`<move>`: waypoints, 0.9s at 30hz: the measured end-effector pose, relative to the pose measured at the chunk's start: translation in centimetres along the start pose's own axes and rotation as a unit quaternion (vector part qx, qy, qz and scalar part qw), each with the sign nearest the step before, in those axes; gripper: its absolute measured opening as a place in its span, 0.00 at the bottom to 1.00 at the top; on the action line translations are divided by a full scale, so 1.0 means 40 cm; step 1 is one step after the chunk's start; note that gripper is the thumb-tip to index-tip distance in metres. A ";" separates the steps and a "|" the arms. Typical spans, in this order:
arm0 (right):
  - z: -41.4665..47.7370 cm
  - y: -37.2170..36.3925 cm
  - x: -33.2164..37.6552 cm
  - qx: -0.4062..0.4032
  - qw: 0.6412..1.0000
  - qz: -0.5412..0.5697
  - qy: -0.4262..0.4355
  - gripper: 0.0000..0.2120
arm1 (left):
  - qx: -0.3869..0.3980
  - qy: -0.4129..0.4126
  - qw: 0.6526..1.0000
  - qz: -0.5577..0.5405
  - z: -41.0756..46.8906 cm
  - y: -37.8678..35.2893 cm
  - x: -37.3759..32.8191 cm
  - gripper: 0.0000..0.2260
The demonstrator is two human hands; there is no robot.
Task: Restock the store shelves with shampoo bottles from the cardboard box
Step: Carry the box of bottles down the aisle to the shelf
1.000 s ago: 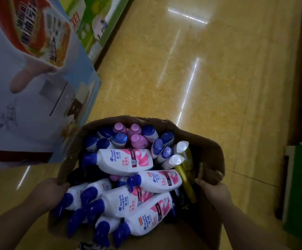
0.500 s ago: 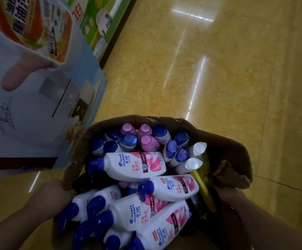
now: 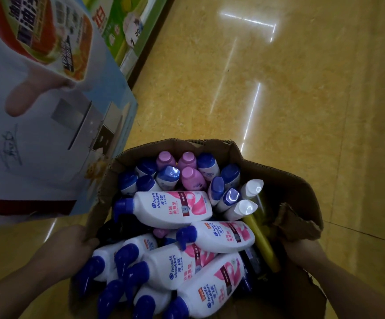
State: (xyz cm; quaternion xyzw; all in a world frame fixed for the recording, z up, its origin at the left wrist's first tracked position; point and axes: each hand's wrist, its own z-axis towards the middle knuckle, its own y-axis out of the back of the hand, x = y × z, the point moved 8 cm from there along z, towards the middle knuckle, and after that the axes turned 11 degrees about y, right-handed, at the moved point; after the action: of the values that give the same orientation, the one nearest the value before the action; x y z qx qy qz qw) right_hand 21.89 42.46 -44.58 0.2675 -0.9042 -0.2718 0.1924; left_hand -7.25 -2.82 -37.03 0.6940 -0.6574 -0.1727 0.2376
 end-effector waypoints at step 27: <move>-0.155 0.090 0.026 -0.051 0.998 0.025 0.007 0.05 | -0.053 -0.041 0.996 0.061 -0.127 0.055 0.062 0.12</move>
State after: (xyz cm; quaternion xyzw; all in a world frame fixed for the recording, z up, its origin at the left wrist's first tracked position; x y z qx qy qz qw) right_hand 22.76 41.97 -37.40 0.2364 -0.8944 -0.3104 0.2186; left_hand -6.08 -4.81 -31.41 0.6314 -0.6975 -0.2209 0.2570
